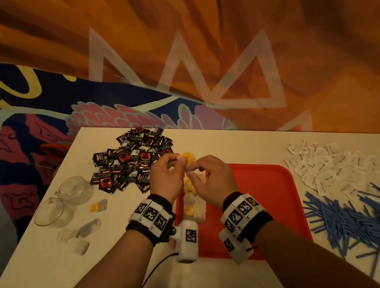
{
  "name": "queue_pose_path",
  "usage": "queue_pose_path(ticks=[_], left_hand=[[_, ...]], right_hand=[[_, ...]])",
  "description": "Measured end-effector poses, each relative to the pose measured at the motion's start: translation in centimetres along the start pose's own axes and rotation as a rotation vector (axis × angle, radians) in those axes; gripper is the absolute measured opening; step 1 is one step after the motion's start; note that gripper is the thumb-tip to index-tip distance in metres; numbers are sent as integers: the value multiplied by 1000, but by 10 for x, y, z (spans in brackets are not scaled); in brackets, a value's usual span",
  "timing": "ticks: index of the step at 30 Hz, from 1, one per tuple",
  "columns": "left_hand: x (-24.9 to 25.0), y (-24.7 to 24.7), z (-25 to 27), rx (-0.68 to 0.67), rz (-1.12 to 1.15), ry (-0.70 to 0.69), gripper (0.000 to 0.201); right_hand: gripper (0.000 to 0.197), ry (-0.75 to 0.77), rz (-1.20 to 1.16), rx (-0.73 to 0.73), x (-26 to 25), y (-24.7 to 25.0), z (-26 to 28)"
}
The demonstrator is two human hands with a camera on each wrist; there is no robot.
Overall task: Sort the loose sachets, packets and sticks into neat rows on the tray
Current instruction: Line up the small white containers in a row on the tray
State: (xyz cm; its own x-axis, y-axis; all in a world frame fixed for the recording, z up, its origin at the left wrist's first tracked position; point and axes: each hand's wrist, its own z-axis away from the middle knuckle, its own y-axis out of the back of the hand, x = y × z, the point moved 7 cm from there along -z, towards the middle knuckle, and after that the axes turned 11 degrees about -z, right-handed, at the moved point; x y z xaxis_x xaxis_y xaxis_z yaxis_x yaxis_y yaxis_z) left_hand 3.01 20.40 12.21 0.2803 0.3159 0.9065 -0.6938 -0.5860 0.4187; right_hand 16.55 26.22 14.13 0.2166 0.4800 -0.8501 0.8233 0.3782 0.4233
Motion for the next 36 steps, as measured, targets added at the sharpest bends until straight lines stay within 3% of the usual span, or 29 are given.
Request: queue_pose_path(ticks=[3,7,13,18,24,26,29,32,36], left_hand=[[-1,2,-3,-56,-12,-26,9],[-3,1,-6,-127,-95,-94,15],[-23,0,-5,-172,-202,-123,20],[-75,-5,3,-259,-287,52,16],[-137,9,21,-323,-178,412,30],[-150,12,25,-336,-162,455,32],[-162,16,27,-347,-160,486,33],[-168,21,28,-350,-158,502,33],[-174,24,32,-347,-144,530,34]], right_hand=[[13,-221,-130,84,20,11,-1],[10,-523,-448,-56,47,-7,1],[7,-648,-513,-58,66,-24,19],[6,-735,-310,-135,101,-48,48],[19,-1041,-136,-291,139,-76,106],[27,-1062,-66,-330,145,-85,116],[21,-1133,-100,-267,151,-93,127],[34,-1194,-184,-249,147,-100,133],[47,-1205,-88,-287,150,-100,135]])
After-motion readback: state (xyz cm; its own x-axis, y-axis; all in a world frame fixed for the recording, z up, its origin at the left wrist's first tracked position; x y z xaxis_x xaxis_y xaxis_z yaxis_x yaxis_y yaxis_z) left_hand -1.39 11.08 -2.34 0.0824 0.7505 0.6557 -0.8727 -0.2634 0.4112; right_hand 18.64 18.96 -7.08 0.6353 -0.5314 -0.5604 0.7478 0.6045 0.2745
